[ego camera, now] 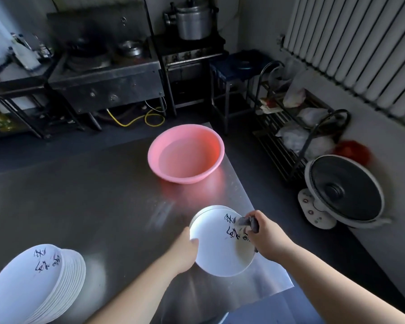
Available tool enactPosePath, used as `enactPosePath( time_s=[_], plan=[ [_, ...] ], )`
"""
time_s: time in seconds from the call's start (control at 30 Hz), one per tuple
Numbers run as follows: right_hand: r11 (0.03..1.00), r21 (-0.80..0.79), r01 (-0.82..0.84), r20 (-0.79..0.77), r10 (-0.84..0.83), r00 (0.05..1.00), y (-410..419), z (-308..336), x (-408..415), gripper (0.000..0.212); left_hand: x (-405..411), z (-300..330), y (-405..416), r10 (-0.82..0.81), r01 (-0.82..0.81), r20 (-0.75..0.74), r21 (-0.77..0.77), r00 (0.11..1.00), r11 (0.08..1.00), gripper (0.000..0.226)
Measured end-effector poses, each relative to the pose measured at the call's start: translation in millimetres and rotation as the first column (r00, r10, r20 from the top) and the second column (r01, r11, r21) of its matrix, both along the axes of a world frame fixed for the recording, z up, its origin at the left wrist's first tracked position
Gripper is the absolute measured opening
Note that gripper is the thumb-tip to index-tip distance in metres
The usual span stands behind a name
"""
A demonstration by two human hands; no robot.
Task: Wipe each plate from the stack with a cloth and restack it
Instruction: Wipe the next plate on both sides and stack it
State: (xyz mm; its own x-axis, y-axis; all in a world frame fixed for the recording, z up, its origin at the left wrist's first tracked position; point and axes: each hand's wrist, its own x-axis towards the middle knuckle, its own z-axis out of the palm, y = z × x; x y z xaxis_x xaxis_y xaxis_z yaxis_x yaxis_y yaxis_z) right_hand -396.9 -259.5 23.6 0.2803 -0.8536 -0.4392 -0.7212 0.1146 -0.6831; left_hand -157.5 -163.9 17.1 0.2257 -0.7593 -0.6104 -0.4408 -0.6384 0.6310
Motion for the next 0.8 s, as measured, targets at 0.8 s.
enactPosePath(
  time_s=[0.8],
  plan=[
    [0.934,-0.244,-0.261,-0.439,0.134,0.889,-20,-28,19,0.015,-6,-32,-25,-0.249,0.233,0.642,0.112,0.725,0.966,0.054]
  ],
)
